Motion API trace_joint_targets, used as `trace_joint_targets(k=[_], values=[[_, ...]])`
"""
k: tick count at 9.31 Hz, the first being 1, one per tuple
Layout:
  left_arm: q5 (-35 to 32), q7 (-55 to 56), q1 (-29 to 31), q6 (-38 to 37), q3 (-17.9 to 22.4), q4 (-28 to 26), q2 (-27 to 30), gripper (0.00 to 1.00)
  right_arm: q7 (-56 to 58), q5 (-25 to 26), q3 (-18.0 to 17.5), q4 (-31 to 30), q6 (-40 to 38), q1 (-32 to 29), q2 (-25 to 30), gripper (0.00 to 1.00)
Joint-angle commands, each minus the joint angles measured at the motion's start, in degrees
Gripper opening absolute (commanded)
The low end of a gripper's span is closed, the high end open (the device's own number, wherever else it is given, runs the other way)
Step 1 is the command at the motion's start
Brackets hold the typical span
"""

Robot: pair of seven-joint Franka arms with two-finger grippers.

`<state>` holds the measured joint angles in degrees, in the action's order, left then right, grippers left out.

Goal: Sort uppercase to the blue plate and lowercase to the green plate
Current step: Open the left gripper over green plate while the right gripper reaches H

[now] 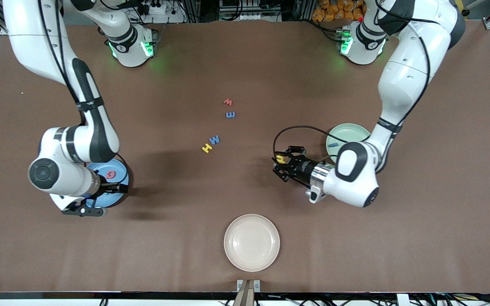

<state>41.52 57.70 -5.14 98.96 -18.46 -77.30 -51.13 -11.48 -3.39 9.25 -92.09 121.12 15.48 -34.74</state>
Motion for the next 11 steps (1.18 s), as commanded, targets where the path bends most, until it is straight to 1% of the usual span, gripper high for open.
trace_joint_targets(k=[1,2,3,4,6,7,8,9,10,11], values=[[-1.88,-3.37,4.24,-5.50,-0.44,-2.06,2.69,0.03,-8.78,-0.56,-0.02,-0.20,-0.19,4.45,0.46,1.00],[-3.62,-4.95,6.09,-7.79,-0.44,-2.33,2.70,0.03,-12.30,-2.91,-0.02,-0.55,-0.10,7.26,0.46,1.00],[-5.38,-6.10,7.76,-10.51,-0.44,-2.59,2.70,0.03,-15.64,-3.89,-0.02,-0.81,-0.18,9.12,0.46,1.00],[-7.14,-7.76,9.43,-13.15,-0.44,-3.46,2.70,0.03,-19.42,-3.90,-0.02,-1.33,-0.01,11.48,0.46,1.00],[-10.92,-9.96,12.43,-14.84,-0.53,-6.09,3.05,0.03,-27.32,-4.08,-0.02,-3.18,1.39,15.62,0.46,1.00],[-11.89,-11.98,13.48,-15.11,-0.53,-7.94,3.75,0.03,-32.32,-4.34,-0.02,-5.88,5.14,17.99,0.63,1.00],[-12.69,-14.95,15.84,-15.98,-0.53,-10.04,4.88,0.03,-37.85,-4.34,-0.02,-9.48,9.96,20.88,1.16,1.00],[-13.04,-17.07,17.43,-16.51,-0.53,-11.89,6.46,0.04,-42.00,-4.34,-0.02,-11.78,12.88,22.91,1.25,1.00],[-14.79,-18.31,18.06,-17.13,-0.53,-12.00,6.56,0.07,-45.35,-4.34,-0.02,-14.06,15.52,24.85,1.43,1.00],[-15.76,-18.41,18.59,-17.48,-0.53,-12.00,6.65,0.07,-47.56,-4.43,-0.19,-17.56,18.59,25.56,2.73,1.00]])
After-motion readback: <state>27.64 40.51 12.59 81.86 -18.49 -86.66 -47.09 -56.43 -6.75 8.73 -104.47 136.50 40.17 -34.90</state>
